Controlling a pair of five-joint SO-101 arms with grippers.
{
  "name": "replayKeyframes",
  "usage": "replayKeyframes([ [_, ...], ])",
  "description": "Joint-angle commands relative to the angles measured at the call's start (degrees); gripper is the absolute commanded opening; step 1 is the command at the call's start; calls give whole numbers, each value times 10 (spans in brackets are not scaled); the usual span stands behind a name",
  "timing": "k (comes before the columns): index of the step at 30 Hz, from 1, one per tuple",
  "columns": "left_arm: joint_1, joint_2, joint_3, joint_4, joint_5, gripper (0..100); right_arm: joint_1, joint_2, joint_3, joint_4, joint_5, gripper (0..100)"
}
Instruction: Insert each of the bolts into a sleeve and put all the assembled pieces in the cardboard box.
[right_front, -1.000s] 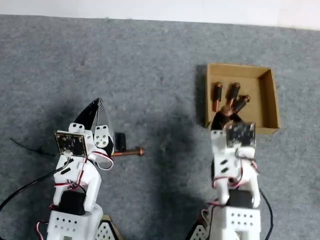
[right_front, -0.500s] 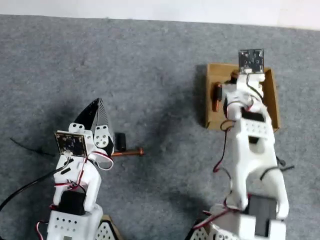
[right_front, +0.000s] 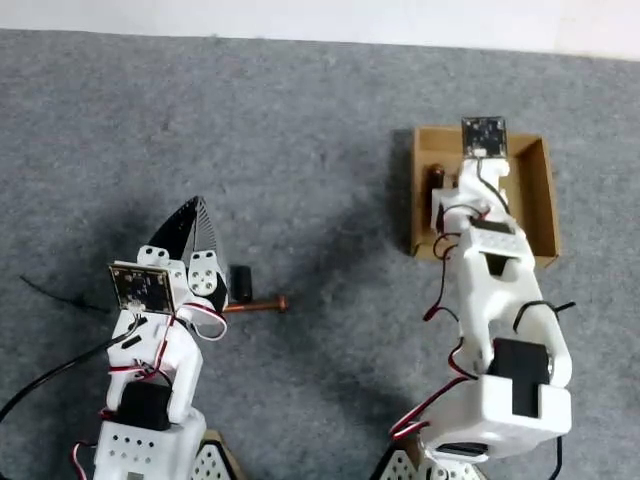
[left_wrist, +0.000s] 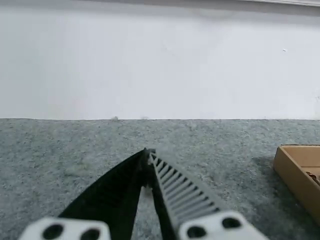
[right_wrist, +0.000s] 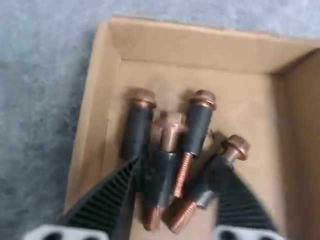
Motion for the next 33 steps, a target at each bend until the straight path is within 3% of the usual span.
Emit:
replayKeyframes([
  [1, -4, 2, 10, -1, -3, 6, -6, -9, -31, -16, -47, 312],
  [9, -4, 2, 10, -1, -3, 6, -23, -145, -6, 30, -51, 310],
  [16, -4, 2, 10, -2, -3, 6, -129, -350, 83, 145, -51, 310],
  [24, -4, 2, 10, -2, -4, 6, -228, -518, 295, 106, -48, 310],
  [33, -4, 2, 10, -2, -4, 6, -236, -598, 473, 61, -47, 310],
])
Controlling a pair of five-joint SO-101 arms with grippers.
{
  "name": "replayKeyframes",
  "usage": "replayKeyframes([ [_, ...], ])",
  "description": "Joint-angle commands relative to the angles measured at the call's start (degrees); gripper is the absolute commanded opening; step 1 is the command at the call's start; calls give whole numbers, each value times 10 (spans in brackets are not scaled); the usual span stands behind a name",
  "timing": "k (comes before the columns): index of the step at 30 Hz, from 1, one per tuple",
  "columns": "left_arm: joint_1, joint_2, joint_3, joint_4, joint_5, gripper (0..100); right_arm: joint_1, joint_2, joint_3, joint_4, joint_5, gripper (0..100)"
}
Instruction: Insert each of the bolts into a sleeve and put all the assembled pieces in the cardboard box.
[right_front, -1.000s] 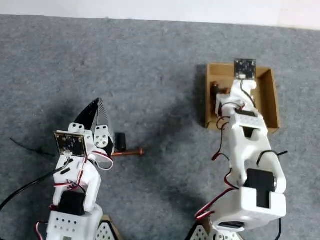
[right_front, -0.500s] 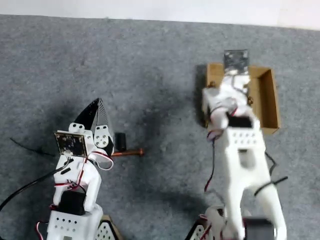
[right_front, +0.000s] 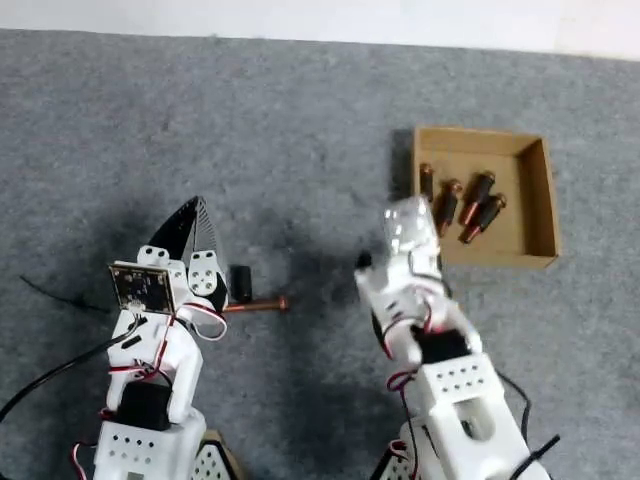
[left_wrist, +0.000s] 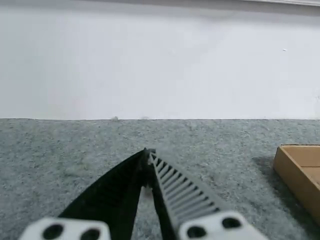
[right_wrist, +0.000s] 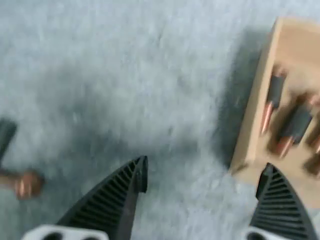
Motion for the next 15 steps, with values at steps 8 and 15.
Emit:
replayKeyframes([
  [8, -7, -3, 10, -3, -5, 6, -7, -44, 69, -20, 0, 310],
  [15, -4, -3, 10, -1, -3, 6, -7, -40, 85, -107, 0, 310],
])
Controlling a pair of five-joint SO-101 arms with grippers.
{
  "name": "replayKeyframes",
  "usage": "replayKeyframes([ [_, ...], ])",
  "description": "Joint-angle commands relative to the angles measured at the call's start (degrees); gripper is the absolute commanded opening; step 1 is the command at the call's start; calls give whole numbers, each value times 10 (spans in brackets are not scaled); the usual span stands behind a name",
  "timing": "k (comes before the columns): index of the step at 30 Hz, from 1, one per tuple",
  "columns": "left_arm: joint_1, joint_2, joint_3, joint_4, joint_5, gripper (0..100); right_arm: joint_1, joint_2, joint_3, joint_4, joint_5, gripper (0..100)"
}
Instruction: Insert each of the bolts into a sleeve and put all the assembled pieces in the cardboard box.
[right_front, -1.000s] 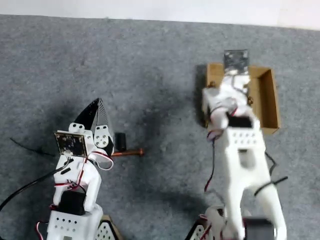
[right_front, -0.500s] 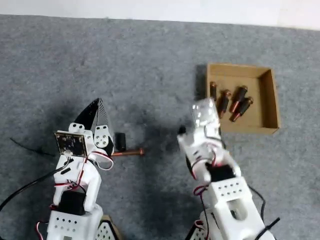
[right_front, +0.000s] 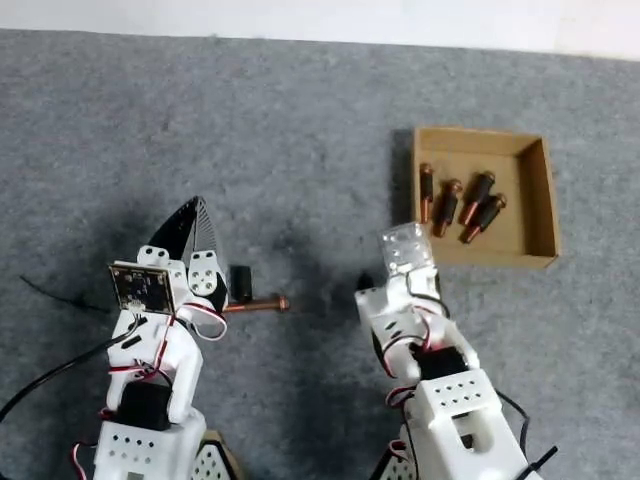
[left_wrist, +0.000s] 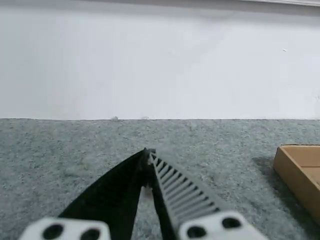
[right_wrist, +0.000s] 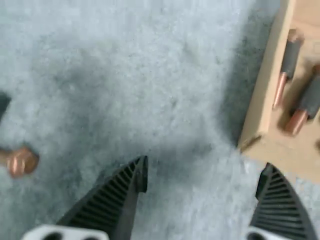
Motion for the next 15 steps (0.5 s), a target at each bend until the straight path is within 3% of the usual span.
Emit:
replayKeyframes([
  [1, -4, -4, 10, -3, -3, 6, -5, -7, 20, -77, 0, 310],
  [4, -22, -16, 4, -3, -5, 6, -5, -7, 32, -85, 0, 310],
  [9, -130, -23, 1, -1, -2, 5, -5, -7, 32, -86, 0, 310],
  [11, -128, -23, 8, 1, -21, 5, -5, -7, 32, -86, 0, 310],
  [15, -66, -23, 7, 24, -136, 5, -3, -7, 33, -86, 0, 310],
])
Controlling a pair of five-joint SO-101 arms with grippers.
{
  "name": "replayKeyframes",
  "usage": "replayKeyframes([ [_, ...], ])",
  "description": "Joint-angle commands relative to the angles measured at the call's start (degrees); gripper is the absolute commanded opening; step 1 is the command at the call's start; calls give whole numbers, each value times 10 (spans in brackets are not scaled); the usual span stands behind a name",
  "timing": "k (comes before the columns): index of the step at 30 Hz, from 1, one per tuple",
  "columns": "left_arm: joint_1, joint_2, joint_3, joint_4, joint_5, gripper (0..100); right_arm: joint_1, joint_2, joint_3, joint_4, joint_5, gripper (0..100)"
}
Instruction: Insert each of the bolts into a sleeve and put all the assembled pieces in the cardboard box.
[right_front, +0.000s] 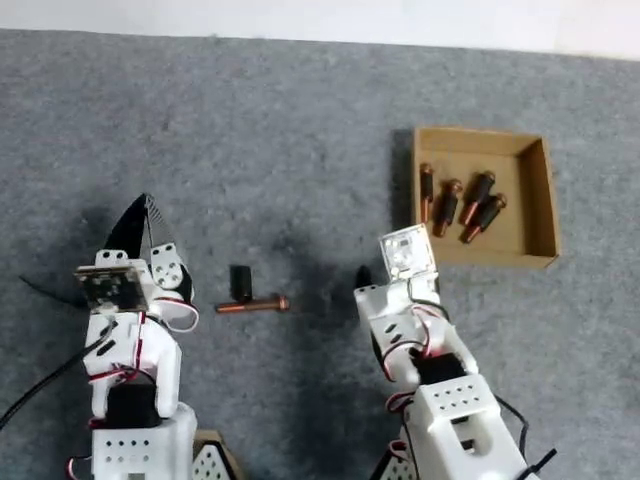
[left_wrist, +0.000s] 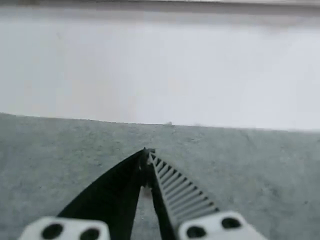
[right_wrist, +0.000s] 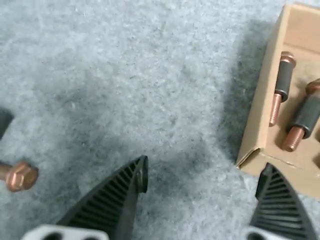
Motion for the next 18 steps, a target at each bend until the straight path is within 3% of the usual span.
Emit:
replayKeyframes([
  [1, 66, -11, 7, 28, -116, 5, -2, -7, -1, -13, 0, 310],
  [6, 77, -11, 3, 40, -135, 5, -2, -7, -1, -13, 0, 310],
  [18, -41, -11, 9, 90, -135, 5, -2, -7, -2, -13, 0, 310],
])
